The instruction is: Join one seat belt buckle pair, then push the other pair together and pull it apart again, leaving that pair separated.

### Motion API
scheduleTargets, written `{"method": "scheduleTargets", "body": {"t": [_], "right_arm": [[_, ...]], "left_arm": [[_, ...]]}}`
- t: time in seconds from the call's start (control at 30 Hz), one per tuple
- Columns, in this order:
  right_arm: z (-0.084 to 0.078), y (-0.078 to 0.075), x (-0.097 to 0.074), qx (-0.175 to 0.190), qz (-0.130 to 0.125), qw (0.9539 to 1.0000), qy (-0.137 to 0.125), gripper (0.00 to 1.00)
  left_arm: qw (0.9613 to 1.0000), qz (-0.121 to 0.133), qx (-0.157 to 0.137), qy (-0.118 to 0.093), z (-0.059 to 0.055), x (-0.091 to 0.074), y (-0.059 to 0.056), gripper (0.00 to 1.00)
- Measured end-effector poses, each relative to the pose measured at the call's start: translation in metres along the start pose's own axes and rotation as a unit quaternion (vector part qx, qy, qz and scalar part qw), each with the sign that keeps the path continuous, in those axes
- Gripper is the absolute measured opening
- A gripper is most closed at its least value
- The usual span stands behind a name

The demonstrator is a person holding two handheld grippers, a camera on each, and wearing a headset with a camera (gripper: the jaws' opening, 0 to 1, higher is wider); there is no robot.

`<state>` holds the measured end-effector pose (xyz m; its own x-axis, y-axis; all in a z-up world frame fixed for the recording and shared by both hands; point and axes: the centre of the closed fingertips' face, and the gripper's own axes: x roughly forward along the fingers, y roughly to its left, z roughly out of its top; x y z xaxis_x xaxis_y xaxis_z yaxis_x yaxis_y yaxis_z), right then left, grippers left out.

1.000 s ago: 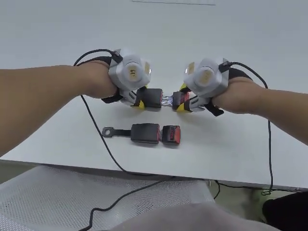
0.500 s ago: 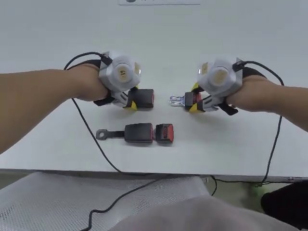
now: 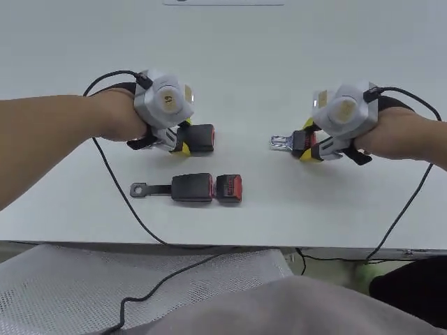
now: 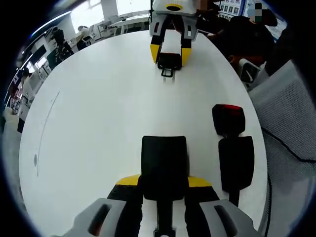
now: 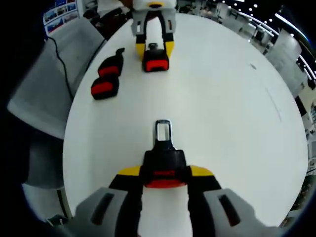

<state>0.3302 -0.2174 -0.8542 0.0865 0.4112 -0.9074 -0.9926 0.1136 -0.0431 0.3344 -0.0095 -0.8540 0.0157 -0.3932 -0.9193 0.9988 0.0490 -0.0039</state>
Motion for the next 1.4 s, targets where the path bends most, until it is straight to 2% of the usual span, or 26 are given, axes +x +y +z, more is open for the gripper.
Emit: {"method": "scheduleTargets", "body": {"t": [0.23, 0.33, 0.4, 0.5, 0.57, 0.67, 0.77, 0.8, 0.87, 0.9, 0.97, 1.0, 1.1, 1.17, 1.27, 1.33, 1.4], "right_arm": [[0.0, 0.001, 0.0, -0.004, 0.0, 1.0, 0.002, 0.34], [0.0, 0.0, 0.0, -0.007, -0.007, 0.9999, 0.002, 0.36], [0.0, -0.002, -0.001, -0.006, -0.014, 0.9999, 0.003, 0.39], [-0.001, -0.007, -0.002, -0.006, -0.025, 0.9997, 0.001, 0.46], [-0.001, -0.012, -0.004, -0.003, -0.041, 0.9991, -0.002, 0.53], [0.0, -0.015, -0.011, 0.024, -0.058, 0.9978, -0.02, 0.57], [0.003, -0.01, -0.018, 0.039, -0.066, 0.9964, -0.036, 0.58], [0.005, -0.006, -0.022, 0.041, -0.068, 0.996, -0.042, 0.59], [0.008, 0.0, -0.026, 0.054, -0.069, 0.995, -0.049, 0.61], [0.011, 0.004, -0.03, 0.07, -0.072, 0.9931, -0.061, 0.62], [0.015, 0.011, -0.037, 0.073, -0.077, 0.9916, -0.073, 0.64], [0.016, 0.014, -0.041, 0.077, -0.079, 0.9909, -0.077, 0.64], [0.031, 0.018, -0.056, 0.096, -0.098, 0.9839, -0.114, 0.69], [0.036, 0.024, -0.065, 0.099, -0.107, 0.9815, -0.125, 0.72], [0.041, 0.035, -0.072, 0.104, -0.109, 0.9792, -0.135, 0.74], [0.044, 0.044, -0.074, 0.104, -0.11, 0.9785, -0.14, 0.76], [0.045, 0.053, -0.075, 0.104, -0.108, 0.9781, -0.144, 0.77]], "left_arm": [[0.9999, 0.003, -0.002, 0.01, 0.0, 0.001, -0.001, 0.33], [0.9997, 0.006, -0.009, 0.021, -0.002, 0.001, 0.001, 0.33], [0.9994, 0.009, -0.015, 0.031, -0.004, 0.001, 0.002, 0.33], [0.9991, 0.01, -0.021, 0.036, -0.006, 0.001, 0.004, 0.33], [0.9991, 0.01, -0.021, 0.036, -0.007, 0.002, 0.005, 0.34], [0.9989, 0.032, -0.005, 0.033, -0.006, 0.001, 0.009, 0.38], [0.9989, 0.038, -0.004, 0.027, -0.008, -0.004, 0.007, 0.47], [0.9988, 0.042, -0.008, 0.025, -0.008, -0.008, 0.006, 0.48], [0.9977, 0.053, -0.041, 0.005, -0.008, -0.014, 0.007, 0.49], [0.9965, 0.061, -0.056, -0.005, -0.008, -0.018, 0.008, 0.5], [0.9939, 0.081, -0.074, -0.01, -0.013, -0.029, 0.007, 0.51], [0.9933, 0.086, -0.077, -0.009, -0.017, -0.035, 0.003, 0.53], [0.9914, 0.095, -0.088, -0.019, -0.024, -0.047, -0.008, 0.56], [0.9896, 0.105, -0.095, -0.027, -0.028, -0.058, -0.018, 0.58], [0.9849, 0.121, -0.117, -0.042, -0.033, -0.07, -0.03, 0.62], [0.9794, 0.143, -0.132, -0.053, -0.037, -0.077, -0.036, 0.66], [0.9771, 0.139, -0.148, -0.063, -0.038, -0.081, -0.05, 0.69]]}}
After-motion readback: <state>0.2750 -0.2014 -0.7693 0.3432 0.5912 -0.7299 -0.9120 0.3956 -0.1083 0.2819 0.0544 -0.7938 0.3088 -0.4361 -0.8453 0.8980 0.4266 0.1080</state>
